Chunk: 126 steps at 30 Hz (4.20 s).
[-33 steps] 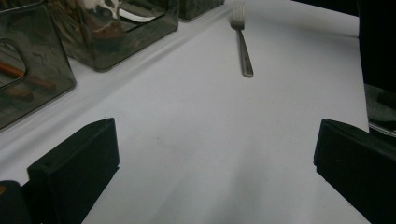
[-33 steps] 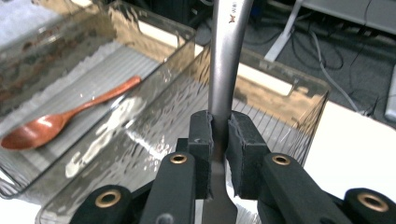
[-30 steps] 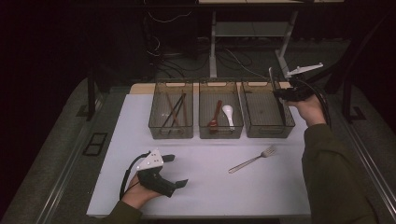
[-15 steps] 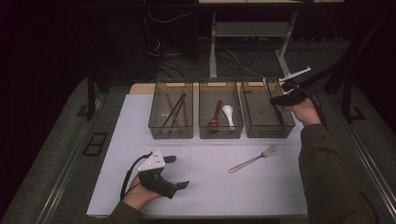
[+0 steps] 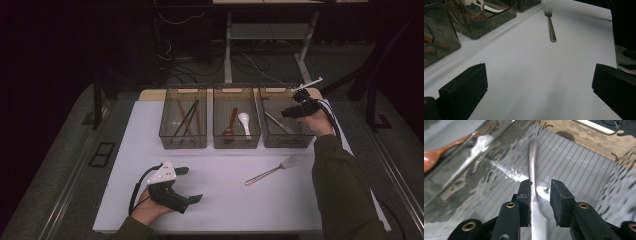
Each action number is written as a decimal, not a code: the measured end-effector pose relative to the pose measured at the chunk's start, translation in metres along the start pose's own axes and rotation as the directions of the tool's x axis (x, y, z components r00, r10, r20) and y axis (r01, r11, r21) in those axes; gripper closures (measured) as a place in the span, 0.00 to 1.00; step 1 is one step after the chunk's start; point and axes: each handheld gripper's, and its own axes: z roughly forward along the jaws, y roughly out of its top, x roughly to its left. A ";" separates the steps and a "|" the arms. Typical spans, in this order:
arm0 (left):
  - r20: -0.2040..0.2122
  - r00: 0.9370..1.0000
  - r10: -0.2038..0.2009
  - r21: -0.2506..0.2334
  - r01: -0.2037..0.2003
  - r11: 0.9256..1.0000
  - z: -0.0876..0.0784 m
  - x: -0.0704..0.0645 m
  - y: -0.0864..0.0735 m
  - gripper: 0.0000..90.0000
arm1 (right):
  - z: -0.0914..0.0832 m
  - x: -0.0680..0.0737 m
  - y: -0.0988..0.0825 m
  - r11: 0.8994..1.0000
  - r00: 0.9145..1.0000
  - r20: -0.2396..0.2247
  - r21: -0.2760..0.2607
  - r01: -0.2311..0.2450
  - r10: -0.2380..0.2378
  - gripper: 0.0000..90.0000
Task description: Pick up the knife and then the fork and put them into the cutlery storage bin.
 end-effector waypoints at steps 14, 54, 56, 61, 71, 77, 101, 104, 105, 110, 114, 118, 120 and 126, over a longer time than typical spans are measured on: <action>-0.005 1.000 -0.004 0.003 0.004 1.000 -0.001 0.000 -0.001 0.00 | -0.047 0.007 -0.018 0.981 0.996 -0.079 -0.189 -0.044 0.030 0.50; -0.001 1.000 0.008 0.015 -0.008 1.000 0.002 -0.006 0.000 0.00 | -0.045 0.088 -0.106 0.990 0.986 -0.104 -0.060 0.126 -0.132 0.99; -0.002 1.000 0.002 0.014 -0.002 1.000 0.002 -0.005 0.000 0.00 | -0.040 0.088 -0.107 0.991 0.988 -0.080 -0.040 0.131 -0.134 0.99; -0.003 1.000 0.000 0.013 0.000 1.000 0.003 -0.003 0.000 0.00 | -0.032 0.084 -0.107 0.990 0.989 -0.047 -0.003 0.142 -0.142 0.99; -0.002 1.000 0.003 0.016 -0.003 1.000 0.004 -0.003 0.001 0.00 | -0.017 0.080 -0.104 0.988 0.990 -0.018 0.057 0.143 -0.143 0.99; -0.003 1.000 0.005 0.013 -0.005 1.000 0.003 -0.002 0.001 0.00 | -0.015 0.079 -0.106 0.985 0.989 -0.009 0.090 0.145 -0.145 0.99; 0.004 1.000 0.009 0.016 -0.009 1.000 0.003 -0.005 0.002 0.00 | -0.037 0.079 -0.128 0.968 0.984 -0.046 0.180 0.176 -0.171 0.99; 0.007 1.000 0.010 0.015 -0.010 1.000 0.003 -0.005 0.002 0.00 | -0.042 0.080 -0.133 0.965 0.983 -0.057 0.188 0.181 -0.174 0.99; 0.008 1.000 0.010 0.016 -0.010 1.000 0.003 -0.005 0.002 0.00 | -0.043 0.081 -0.134 0.964 0.983 -0.060 0.192 0.182 -0.173 0.99; 0.009 1.000 0.009 0.013 -0.009 1.000 0.003 -0.005 0.002 0.00 | -0.051 0.084 -0.143 0.959 0.980 -0.086 0.205 0.196 -0.182 0.99; 0.010 1.000 0.010 0.013 -0.010 1.000 0.003 -0.005 0.002 0.00 | -0.057 0.088 -0.150 0.955 0.976 -0.107 0.214 0.207 -0.188 1.00; 0.009 1.000 0.010 0.013 -0.010 1.000 0.003 -0.006 0.002 0.00 | -0.063 0.093 -0.157 0.947 0.969 -0.133 0.223 0.233 -0.207 0.99; 0.010 1.000 0.014 0.015 -0.014 1.000 0.003 -0.006 0.002 0.00 | -0.067 0.097 -0.161 0.940 0.964 -0.156 0.231 0.250 -0.217 1.00; 0.013 1.000 0.013 0.018 -0.013 1.000 0.004 -0.006 0.002 0.00 | -0.074 0.105 -0.167 0.924 0.946 -0.189 0.235 0.303 -0.262 0.99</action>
